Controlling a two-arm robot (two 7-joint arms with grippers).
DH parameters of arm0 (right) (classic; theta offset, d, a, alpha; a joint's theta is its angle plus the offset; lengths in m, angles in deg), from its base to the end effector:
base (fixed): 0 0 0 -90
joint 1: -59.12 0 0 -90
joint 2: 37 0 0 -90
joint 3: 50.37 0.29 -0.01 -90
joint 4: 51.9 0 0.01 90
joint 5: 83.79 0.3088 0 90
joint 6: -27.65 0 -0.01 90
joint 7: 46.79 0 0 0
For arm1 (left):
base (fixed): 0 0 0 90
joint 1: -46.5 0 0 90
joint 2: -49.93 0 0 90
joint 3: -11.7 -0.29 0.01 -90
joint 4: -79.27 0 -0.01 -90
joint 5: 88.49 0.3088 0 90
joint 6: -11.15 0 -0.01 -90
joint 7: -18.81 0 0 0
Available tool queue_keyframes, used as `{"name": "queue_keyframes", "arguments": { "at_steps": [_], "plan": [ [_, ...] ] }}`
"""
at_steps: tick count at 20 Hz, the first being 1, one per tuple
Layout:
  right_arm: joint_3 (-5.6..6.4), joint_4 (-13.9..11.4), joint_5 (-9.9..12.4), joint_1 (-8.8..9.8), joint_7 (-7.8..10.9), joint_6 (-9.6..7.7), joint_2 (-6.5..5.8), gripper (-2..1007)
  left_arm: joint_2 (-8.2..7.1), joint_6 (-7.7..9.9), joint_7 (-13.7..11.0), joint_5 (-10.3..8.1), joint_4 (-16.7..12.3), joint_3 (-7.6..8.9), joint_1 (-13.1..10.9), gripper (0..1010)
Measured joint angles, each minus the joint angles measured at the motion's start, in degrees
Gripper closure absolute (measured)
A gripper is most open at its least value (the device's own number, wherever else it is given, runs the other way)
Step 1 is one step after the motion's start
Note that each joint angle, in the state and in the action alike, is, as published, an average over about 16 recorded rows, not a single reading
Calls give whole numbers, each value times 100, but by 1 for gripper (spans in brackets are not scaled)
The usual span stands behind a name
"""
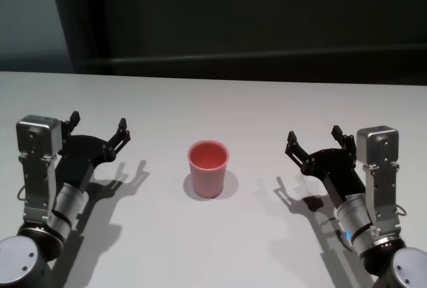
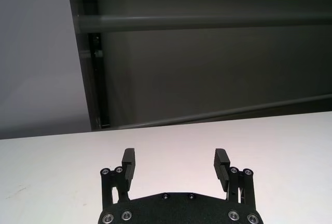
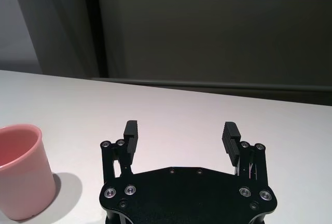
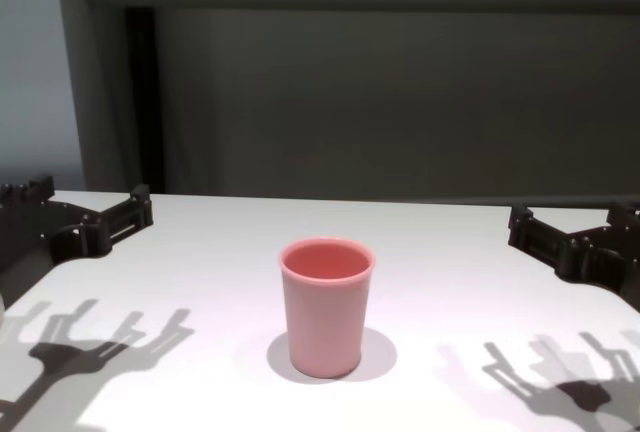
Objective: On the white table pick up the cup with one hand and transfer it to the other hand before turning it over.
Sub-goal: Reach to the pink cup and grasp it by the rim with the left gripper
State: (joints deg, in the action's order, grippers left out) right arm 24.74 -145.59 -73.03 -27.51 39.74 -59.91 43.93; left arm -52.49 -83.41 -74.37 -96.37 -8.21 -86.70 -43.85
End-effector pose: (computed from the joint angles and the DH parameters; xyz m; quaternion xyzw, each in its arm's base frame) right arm 0.3002 0.0394 -0.3070 0.0183 0.0178 -0.6312 0.7752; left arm 0.3226 0.0207 -0.3181 0.0262 -0.0278 0.6342 0.7722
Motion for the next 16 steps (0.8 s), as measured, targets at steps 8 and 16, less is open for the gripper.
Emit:
{"name": "queue_keyframes", "arguments": {
  "at_steps": [8,16],
  "plan": [
    [0,0,0,0,0,0,0,3,-75,-8,-219,32,-38,57,-5,9],
    [0,0,0,0,0,0,0,3,-354,54,-678,176,-197,131,-1,9]
  ]
}}
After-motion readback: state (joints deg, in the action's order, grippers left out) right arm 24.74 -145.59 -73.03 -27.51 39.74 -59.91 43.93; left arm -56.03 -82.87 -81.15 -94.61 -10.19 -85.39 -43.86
